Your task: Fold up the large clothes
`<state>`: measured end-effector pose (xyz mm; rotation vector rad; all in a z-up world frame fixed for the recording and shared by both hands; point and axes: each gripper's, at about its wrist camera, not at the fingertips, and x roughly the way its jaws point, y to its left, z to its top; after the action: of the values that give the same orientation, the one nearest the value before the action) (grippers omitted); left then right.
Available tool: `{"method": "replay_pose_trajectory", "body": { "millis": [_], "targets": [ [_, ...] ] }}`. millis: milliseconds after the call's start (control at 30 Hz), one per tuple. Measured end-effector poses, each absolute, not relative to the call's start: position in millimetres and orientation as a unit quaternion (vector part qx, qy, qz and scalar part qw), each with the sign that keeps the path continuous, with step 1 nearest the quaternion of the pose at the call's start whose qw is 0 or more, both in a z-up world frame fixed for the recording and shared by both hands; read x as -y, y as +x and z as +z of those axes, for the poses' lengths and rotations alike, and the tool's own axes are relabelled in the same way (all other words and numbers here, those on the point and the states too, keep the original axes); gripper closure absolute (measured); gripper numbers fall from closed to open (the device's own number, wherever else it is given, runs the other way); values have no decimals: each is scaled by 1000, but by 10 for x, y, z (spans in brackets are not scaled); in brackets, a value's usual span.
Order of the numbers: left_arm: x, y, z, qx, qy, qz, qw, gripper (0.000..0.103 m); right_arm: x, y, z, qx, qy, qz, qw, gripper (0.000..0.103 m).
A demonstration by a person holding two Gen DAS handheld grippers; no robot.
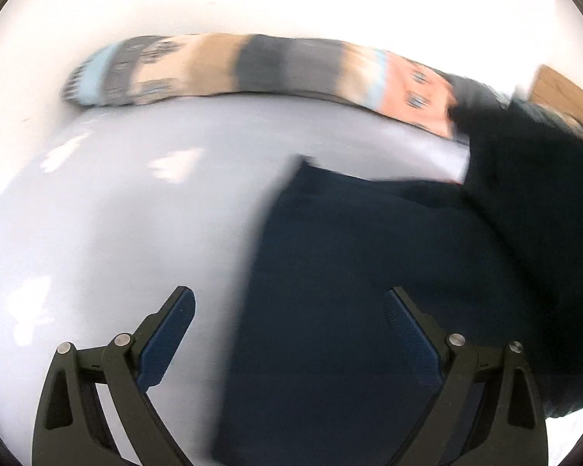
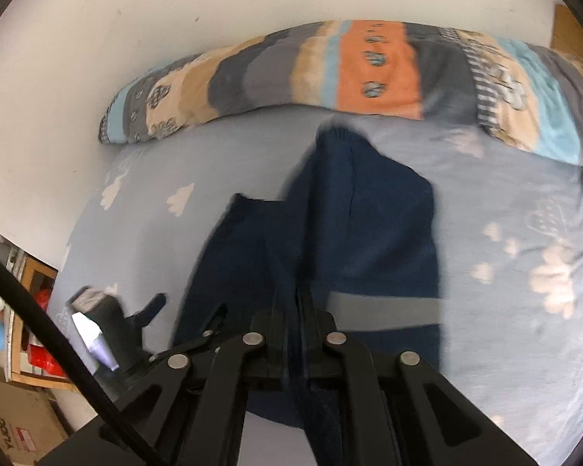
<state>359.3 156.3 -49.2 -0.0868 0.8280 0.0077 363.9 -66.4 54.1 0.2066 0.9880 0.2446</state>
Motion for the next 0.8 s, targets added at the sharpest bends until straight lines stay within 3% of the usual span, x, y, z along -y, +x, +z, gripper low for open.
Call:
{"method": "replay_pose_trajectory", "body": {
  "millis": [233, 333, 467, 533, 567, 633, 700, 800],
  "targets": [
    [-2733, 3408, -247, -385, -96, 88, 914, 5, -741, 4040, 44, -464, 72, 119, 875, 102],
    [-3032, 3323, -131, -373, -125, 97, 914, 5, -910, 4034, -155, -478, 115, 150, 858, 102],
    [-3142, 3254, -12, -362, -155, 83, 915, 5, -628, 3780, -40, -453, 93, 155, 873, 99],
    [-3097, 3222, 30, -359, -155, 73, 917, 5, -292, 3674, 43, -447, 122, 167, 871, 79],
    [-3043, 3218, 41, -360, -157, 63, 917, 5, -61, 3606, 75, -452, 133, 172, 865, 63],
    [-2890, 3264, 37, -364, -154, 49, 917, 5, 277, 3411, 138, -438, 123, 146, 879, 50],
    [-2724, 3293, 15, -370, -144, 37, 917, 5, 433, 3161, 143, -425, 36, 118, 897, 33],
    [-2492, 3304, -25, -380, -127, 18, 916, 5, 470, 2799, -8, -419, -54, 117, 899, 32]
  ]
}}
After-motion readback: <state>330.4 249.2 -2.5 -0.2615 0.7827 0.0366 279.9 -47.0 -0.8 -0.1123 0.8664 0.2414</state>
